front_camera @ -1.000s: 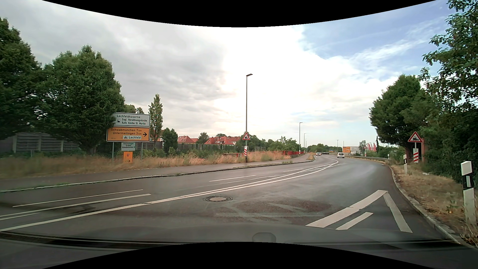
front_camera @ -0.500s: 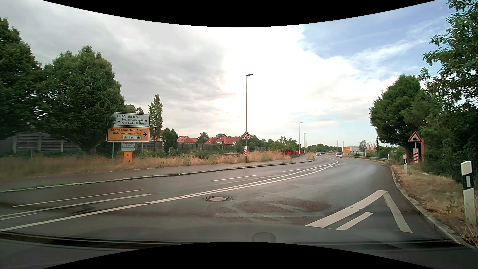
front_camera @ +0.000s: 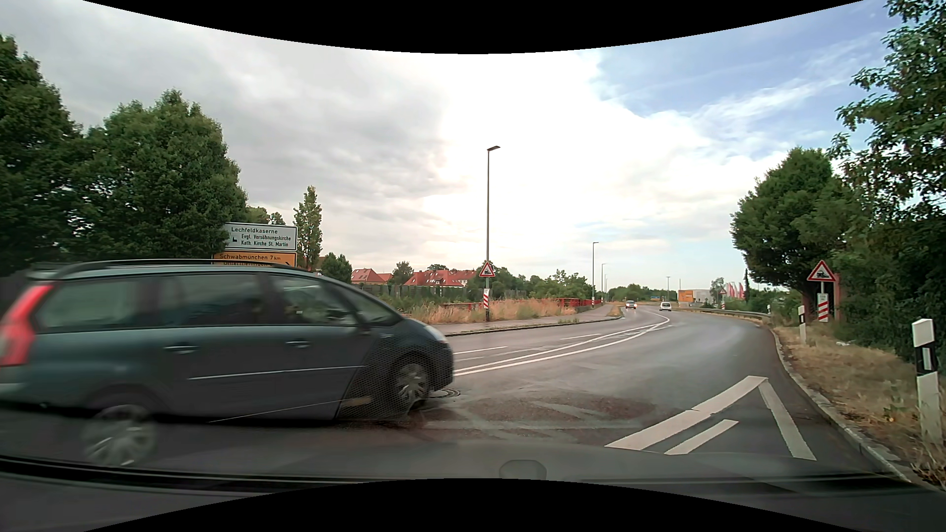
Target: Follow the waypoints while adhering to traffic rules and regulations
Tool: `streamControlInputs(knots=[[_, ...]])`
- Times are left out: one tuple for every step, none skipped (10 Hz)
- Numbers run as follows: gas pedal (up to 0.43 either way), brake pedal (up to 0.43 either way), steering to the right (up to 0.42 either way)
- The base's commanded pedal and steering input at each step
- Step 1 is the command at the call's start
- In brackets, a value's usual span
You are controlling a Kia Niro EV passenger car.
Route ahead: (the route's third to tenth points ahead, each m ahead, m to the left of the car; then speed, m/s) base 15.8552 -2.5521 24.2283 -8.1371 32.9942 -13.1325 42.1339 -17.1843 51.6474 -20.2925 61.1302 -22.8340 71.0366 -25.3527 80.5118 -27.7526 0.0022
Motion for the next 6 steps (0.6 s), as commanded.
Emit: streamControlInputs(knots=[[0.0, 0.238, 0.041], [0.0, 0.238, 0.041], [0.0, 0.238, 0.042], [0.0, 0.238, 0.042], [0.0, 0.238, 0.042], [0.0, 0.238, 0.042]])
